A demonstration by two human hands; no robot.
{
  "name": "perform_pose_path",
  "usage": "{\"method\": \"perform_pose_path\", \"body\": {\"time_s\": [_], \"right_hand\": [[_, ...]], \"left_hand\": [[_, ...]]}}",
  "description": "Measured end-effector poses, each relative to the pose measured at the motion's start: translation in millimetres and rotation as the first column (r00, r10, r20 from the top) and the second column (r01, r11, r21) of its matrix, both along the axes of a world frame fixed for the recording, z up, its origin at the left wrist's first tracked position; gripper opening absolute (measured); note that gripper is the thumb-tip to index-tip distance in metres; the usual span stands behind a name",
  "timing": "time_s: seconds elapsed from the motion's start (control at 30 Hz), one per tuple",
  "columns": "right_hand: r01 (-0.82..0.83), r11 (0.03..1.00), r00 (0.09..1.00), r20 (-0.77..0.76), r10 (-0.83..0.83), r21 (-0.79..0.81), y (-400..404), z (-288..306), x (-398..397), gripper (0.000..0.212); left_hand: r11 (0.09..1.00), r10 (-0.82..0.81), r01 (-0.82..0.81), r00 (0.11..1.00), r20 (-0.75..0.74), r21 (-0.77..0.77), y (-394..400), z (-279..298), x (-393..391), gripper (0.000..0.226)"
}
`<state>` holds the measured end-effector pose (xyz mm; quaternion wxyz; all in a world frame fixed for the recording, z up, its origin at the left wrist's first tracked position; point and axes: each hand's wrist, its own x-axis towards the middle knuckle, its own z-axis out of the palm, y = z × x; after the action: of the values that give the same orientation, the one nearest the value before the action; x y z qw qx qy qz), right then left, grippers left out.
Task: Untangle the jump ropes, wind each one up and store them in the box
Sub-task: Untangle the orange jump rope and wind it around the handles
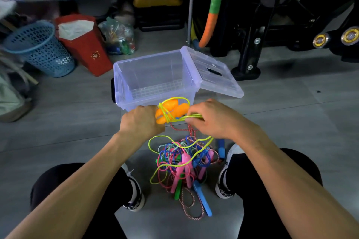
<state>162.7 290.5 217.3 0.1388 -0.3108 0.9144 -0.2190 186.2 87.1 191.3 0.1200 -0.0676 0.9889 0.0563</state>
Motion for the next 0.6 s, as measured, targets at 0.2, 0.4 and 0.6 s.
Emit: {"method": "perform_pose_path", "body": {"time_s": [0.2, 0.4, 0.6], "right_hand": [[0.034, 0.998, 0.998, -0.042, -0.036, -0.047, -3.7, -1.6, -21.4, 0.018], [0.242, 0.893, 0.923, 0.374, -0.091, -0.38, 10.4, -4.4, -34.3, 0.03], [0.35, 0.802, 0.846, 0.531, -0.049, -0.483, 2.1, -16.5, -27.2, 0.023]], "left_hand": [[0.903, -0.371, 0.36, 0.929, -0.002, -0.236, 8.5, -5.6, 0.2, 0.021], [0.835, -0.49, 0.521, 0.85, -0.194, 0.174, -15.6, 5.4, 8.9, 0.03], [0.574, -0.01, 0.067, 0.997, -0.075, 0.816, -4.7, 25.9, 17.8, 0.027]]}}
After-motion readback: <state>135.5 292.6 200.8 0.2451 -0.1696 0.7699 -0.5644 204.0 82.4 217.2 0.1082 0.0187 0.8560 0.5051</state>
